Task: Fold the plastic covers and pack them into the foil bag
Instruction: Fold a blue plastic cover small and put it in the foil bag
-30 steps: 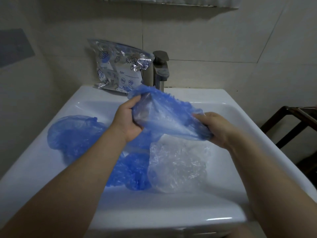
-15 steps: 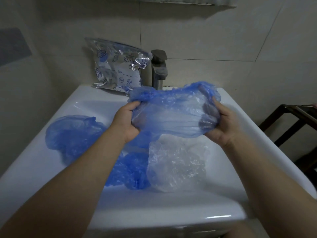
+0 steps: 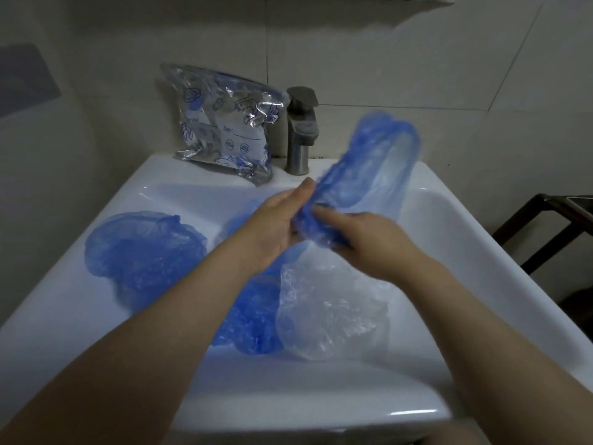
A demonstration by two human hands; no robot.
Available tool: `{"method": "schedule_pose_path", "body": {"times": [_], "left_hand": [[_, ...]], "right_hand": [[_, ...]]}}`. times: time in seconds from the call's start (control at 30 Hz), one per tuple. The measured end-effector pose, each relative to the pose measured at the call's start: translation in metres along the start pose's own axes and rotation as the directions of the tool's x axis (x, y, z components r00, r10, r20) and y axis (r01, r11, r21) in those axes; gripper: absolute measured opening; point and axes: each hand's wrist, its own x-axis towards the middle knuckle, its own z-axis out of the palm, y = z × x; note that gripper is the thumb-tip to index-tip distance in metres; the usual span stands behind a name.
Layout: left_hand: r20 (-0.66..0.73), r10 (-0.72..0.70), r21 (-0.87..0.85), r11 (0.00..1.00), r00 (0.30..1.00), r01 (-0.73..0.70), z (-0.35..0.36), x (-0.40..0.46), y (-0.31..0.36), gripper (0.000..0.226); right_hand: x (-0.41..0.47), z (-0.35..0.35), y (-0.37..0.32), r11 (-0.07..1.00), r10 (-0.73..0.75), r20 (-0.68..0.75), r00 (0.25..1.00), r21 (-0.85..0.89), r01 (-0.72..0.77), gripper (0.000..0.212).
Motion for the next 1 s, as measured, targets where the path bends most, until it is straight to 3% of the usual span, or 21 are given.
{"method": "schedule_pose_path", "body": {"times": [0.13,0.2,0.27,0.37,0.43,0.5,0.53,0.57,0.6,0.63,0.7,0.77,0.83,0.9,1.0], "left_hand": [[-0.129,-0.048,0.214,0.974,0.99,0.075,-0.001,0.001,-0.013,0.01],[-0.146,-0.059,0.234,0.968,0.987,0.092,-0.003,0.002,-0.018,0.005],[-0.159,-0.024,0.172,0.984,0.987,0.052,-0.004,0.005,-0.017,0.013],[-0.262,0.001,-0.094,0.995,0.965,-0.026,-0.007,0.008,-0.006,0.021],[-0.316,0.0,-0.199,0.978,0.949,-0.066,-0.013,0.009,0.0,0.022],[-0.35,0.006,-0.179,0.981,0.937,-0.073,-0.019,0.009,0.0,0.02],[-0.362,0.016,-0.141,0.987,0.932,-0.072,-0.02,0.01,-0.001,0.019],[-0.362,0.027,-0.117,0.99,0.932,-0.074,-0.021,0.01,-0.002,0.018],[-0.346,0.037,-0.094,0.993,0.938,-0.074,-0.02,0.009,-0.002,0.017],[-0.319,0.047,-0.072,0.995,0.947,-0.074,-0.018,0.008,-0.002,0.016],[-0.274,0.064,-0.035,0.997,0.96,-0.076,-0.014,0.006,-0.002,0.017],[-0.265,0.078,-0.032,0.995,0.961,-0.09,-0.01,0.005,-0.001,0.017],[-0.262,0.082,-0.114,0.987,0.961,-0.115,-0.007,0.004,0.001,0.017],[-0.238,0.02,-0.211,0.975,0.971,-0.072,-0.004,0.002,0.005,0.014],[-0.199,-0.104,-0.12,0.989,0.975,0.081,-0.002,-0.001,0.004,0.011]], "right_hand": [[0.0,0.011,-0.009,0.98,-0.09,0.133,0.987,-0.163,0.111,0.06],[-0.002,0.01,-0.01,0.973,-0.136,0.128,0.982,-0.17,0.156,0.058],[-0.004,0.009,-0.012,0.979,-0.163,0.053,0.985,-0.116,0.168,0.057],[-0.002,0.003,-0.011,0.993,-0.092,-0.065,0.994,0.072,0.097,0.058],[0.0,0.004,-0.003,0.977,-0.098,-0.179,0.979,0.172,0.129,0.048],[0.002,0.011,0.007,0.985,-0.035,-0.368,0.929,0.143,0.093,0.036],[0.004,0.015,0.009,0.977,0.103,-0.441,0.892,0.215,-0.007,0.029],[0.006,0.015,0.007,0.915,0.306,-0.449,0.84,0.383,-0.129,0.027],[0.006,0.013,0.003,0.757,0.533,-0.34,0.774,0.601,-0.257,0.034],[0.006,0.01,-0.001,0.506,0.695,-0.128,0.708,0.787,-0.353,0.045],[0.006,0.005,-0.004,-0.001,0.719,0.302,0.626,0.901,-0.434,0.049],[0.005,0.004,-0.001,-0.268,0.56,0.533,0.635,0.841,-0.469,0.027],[0.004,0.005,-0.002,-0.335,0.473,0.595,0.65,0.804,-0.492,0.009],[0.005,0.006,-0.002,-0.335,0.462,0.583,0.668,0.812,-0.477,0.009],[0.005,0.002,-0.002,-0.289,0.523,0.485,0.701,0.874,-0.39,0.009]]}}
